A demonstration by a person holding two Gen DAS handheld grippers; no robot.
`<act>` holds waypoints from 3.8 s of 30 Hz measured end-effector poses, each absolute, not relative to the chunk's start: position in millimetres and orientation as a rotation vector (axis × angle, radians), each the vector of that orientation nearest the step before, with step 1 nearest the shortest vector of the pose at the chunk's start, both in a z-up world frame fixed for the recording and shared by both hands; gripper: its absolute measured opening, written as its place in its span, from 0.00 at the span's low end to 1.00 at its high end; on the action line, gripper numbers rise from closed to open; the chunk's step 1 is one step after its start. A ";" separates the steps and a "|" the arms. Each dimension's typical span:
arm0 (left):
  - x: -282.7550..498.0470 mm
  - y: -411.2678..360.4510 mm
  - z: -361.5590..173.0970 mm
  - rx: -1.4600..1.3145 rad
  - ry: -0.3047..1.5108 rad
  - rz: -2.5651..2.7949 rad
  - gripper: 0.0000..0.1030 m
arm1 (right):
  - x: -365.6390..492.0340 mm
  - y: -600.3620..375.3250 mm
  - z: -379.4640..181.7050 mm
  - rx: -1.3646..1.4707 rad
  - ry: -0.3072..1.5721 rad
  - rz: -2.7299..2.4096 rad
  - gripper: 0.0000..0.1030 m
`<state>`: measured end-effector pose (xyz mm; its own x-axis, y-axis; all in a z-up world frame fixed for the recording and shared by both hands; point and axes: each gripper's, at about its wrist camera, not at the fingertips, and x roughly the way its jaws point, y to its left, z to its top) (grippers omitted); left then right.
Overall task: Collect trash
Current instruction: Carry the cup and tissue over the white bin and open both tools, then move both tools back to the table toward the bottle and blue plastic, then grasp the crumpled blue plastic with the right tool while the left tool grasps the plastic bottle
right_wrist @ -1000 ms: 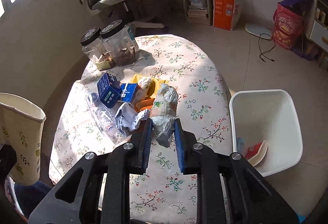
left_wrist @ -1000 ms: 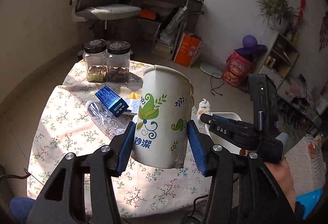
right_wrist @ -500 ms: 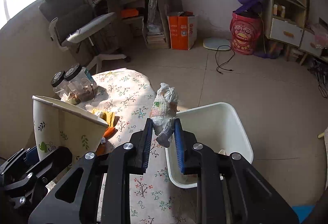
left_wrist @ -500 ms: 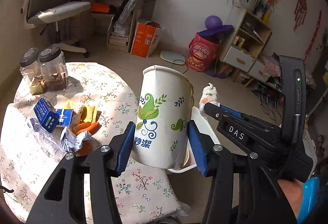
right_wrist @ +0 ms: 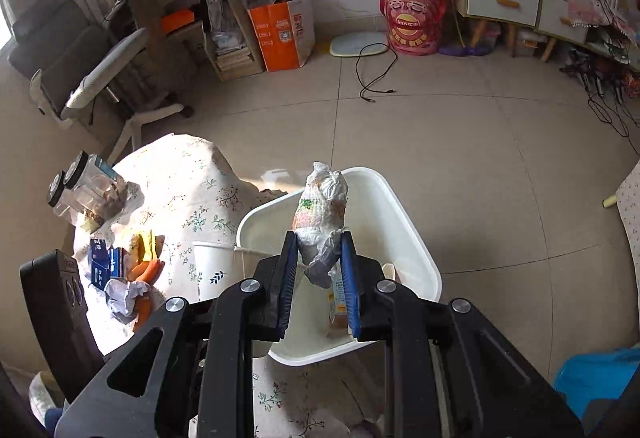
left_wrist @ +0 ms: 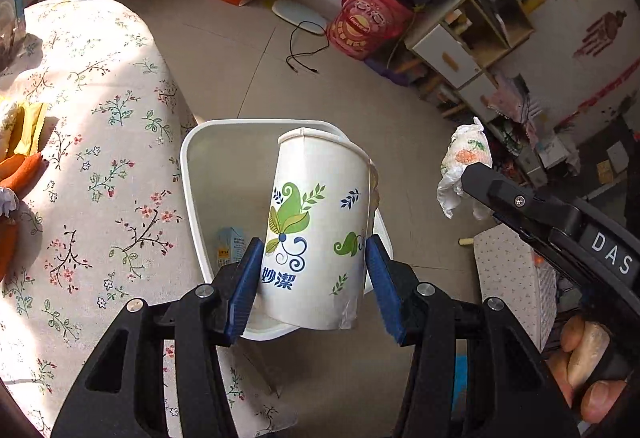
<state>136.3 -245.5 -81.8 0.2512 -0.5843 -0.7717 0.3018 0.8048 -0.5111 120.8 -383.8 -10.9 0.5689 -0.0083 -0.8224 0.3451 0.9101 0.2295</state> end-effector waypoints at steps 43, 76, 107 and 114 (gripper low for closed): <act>155.5 -4.0 -32.5 -0.279 1.107 -0.171 0.66 | 162.7 -290.5 -4.1 0.215 0.936 -0.041 0.65; 176.5 124.8 -122.1 -0.586 1.268 0.011 0.69 | 215.2 -113.4 -84.5 0.239 1.173 0.272 0.74; 182.8 144.9 -139.7 -0.683 1.220 0.023 0.43 | 204.6 -51.4 -86.0 -0.010 1.125 0.398 0.31; 173.1 137.0 -120.0 -0.631 1.200 0.010 0.39 | 203.9 -58.7 -78.7 -0.001 1.106 0.391 0.31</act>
